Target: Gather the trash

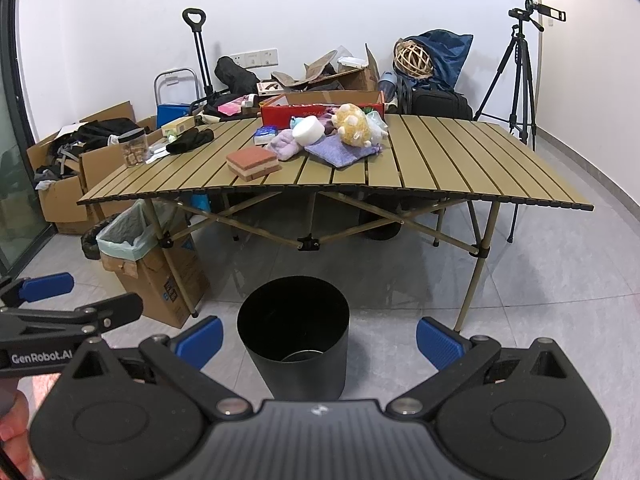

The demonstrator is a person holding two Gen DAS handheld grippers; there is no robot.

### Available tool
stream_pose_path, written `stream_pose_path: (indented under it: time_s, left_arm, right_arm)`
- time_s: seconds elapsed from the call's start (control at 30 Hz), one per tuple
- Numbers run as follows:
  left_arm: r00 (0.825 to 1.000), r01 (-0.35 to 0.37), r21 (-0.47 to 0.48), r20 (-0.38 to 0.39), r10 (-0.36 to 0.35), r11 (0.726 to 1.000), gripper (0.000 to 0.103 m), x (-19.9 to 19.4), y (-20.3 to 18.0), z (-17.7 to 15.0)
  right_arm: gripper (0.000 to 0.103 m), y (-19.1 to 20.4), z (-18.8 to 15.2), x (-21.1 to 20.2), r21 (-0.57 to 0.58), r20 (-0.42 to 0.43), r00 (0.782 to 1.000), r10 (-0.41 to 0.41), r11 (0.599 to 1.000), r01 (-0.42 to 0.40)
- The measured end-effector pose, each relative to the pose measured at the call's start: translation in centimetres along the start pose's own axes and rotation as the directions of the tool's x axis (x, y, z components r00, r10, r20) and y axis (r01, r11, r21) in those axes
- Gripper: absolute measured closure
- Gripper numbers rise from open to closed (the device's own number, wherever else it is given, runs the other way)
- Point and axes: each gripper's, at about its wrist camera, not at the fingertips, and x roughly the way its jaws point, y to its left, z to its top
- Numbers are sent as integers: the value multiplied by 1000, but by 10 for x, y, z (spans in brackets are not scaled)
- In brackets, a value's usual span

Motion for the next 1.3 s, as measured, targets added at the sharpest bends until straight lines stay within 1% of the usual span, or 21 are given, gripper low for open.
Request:
stream_pose_path:
  time_s: [0.93, 1.13, 1.3]
  left_arm:
    - [1000, -2, 3, -4, 2, 1000, 0, 2, 4, 0]
    - [1000, -17, 17, 9, 17, 1000, 0, 3, 7, 8]
    - [1000, -26, 31, 5, 26, 999, 0, 14, 1, 14]
  right_arm:
    - [0, 8, -1, 0, -10, 6, 1000, 9, 1000, -9]
    - [0, 7, 4, 3, -24, 13, 1000, 9, 1000, -9]
    - [0, 5, 11, 12, -30, 10, 1000, 11, 999, -10]
